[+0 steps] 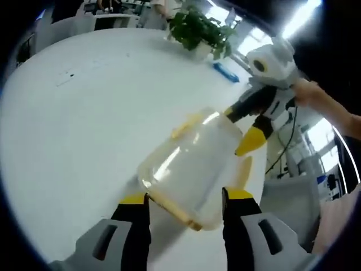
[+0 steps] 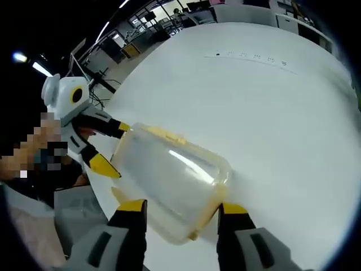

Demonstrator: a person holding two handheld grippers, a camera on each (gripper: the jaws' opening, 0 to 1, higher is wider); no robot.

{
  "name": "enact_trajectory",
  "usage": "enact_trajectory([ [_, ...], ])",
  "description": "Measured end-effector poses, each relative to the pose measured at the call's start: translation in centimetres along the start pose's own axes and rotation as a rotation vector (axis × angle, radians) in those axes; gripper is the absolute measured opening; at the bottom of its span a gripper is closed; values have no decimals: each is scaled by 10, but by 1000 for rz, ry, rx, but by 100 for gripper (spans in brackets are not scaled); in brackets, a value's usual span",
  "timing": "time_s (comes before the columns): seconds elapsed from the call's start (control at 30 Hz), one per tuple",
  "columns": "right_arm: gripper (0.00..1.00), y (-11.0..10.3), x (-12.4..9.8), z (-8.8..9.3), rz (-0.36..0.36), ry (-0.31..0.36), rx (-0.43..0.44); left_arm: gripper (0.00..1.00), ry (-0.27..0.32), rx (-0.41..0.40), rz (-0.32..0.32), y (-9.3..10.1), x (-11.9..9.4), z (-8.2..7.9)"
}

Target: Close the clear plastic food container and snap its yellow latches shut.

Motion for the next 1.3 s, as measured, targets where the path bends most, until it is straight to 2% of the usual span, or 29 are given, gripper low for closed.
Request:
enact_trajectory([
  [0.1,49,0,-1,-1,13,6,-27,50,22,89,-30,0,-1,-4],
  [0.33,52,-1,0,0,27,32,-55,53,25,113,-70,2,-2,-4],
  [0.37,53,1,-1,-4,46,51,-139,53,25,127,-77,3,-2,-5],
  [0.4,53,-3,-1,-2,55,30,-92,53,24,140,-87,4,-3,-6],
  [0.43,54,1,-3,-7,95,31,-187,53,22,157,-94,5,-3,-6],
  [0.53,56,-4,-4,-10,129,15,-219,54,17,186,-111,6,-3,-8],
  [0.57,56,-3,-4,-13,132,17,-285,54,14,197,-116,7,-3,-9],
  [0.6,56,-6,-4,-12,129,13,-229,54,12,208,-119,8,-4,-10],
  [0.7,56,-5,-4,-12,138,16,-269,54,4,220,-128,8,-4,-10],
  [0.87,56,-9,-6,-16,183,14,-348,54,-4,291,-153,12,-4,-14],
  [0.93,57,-10,-7,-18,198,22,-425,54,-7,297,-157,13,-4,-14],
  [1.0,57,-13,-7,-18,216,11,-440,54,-7,309,-161,12,-4,-15],
  [1.03,53,-17,-6,-20,188,11,-519,54,-7,317,-164,13,-4,-15],
  [1.07,54,-16,-8,-19,250,11,-480,54,-11,326,-169,14,-4,-15],
  [1.1,53,-19,-6,-20,227,-4,-544,54,-8,333,-170,15,-4,-15],
  [1.13,51,-22,-4,-23,244,10,-593,54,-10,347,-176,15,-4,-16],
  [1.17,45,-24,-5,-23,236,2,-639,54,-13,355,-181,16,-4,-16],
  [1.23,32,-32,-1,-20,187,-9,-640,54,-17,369,-185,18,-3,-17],
  [1.3,25,-35,0,-21,197,-12,-699,54,-19,381,-189,18,-5,-18],
])
Point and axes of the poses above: the point that each gripper's makers call its tool centre point, and the gripper's own axes: x roughly forward along the fingers, y roughly to its right, z roughly out of its underside, the point moved 6 cm from there along -x, roughly backward along the fingers, and after that the axes turned 1 degree about -y, right-handed, at the moved point
